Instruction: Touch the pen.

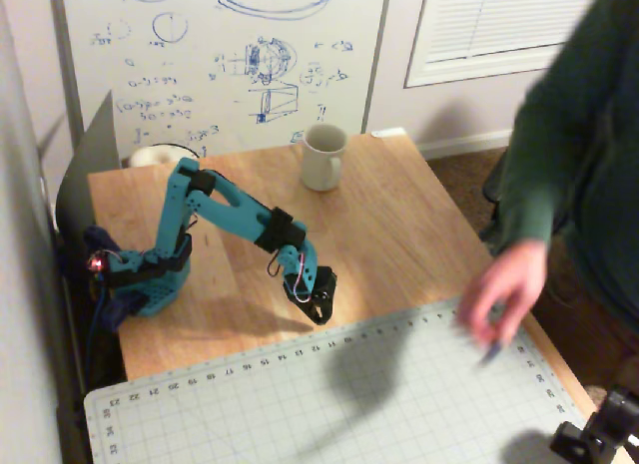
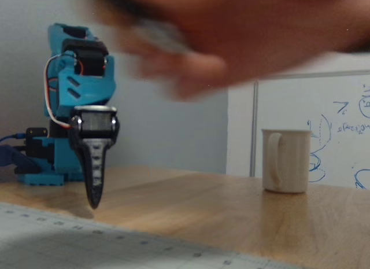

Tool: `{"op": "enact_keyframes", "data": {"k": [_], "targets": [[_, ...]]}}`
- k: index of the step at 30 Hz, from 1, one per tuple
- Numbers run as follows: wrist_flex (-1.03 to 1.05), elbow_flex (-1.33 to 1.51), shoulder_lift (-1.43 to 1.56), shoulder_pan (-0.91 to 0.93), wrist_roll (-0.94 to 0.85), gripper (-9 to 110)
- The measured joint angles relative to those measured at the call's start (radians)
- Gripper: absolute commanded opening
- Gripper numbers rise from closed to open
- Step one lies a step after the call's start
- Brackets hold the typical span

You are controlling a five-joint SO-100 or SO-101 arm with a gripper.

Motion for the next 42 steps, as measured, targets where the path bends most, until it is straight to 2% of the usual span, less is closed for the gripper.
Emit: {"op": "enact_keyframes", "data": {"k": [2,4,7,10,14,17,22,42], "targets": [[-0.003,0.052,0.005,-0.002,0.000,1],[0.080,0.233,0.112,-0.074,-0.009,1],[0.272,0.555,0.426,-0.396,-0.002,1],[0.351,0.913,0.857,-0.715,-0.009,1],[0.390,1.155,1.433,-0.810,-0.009,1],[0.394,1.232,1.735,-0.824,-0.009,1],[0.394,1.247,1.829,-0.830,-0.009,1],[0.394,1.247,1.841,-0.830,-0.009,1]]}}
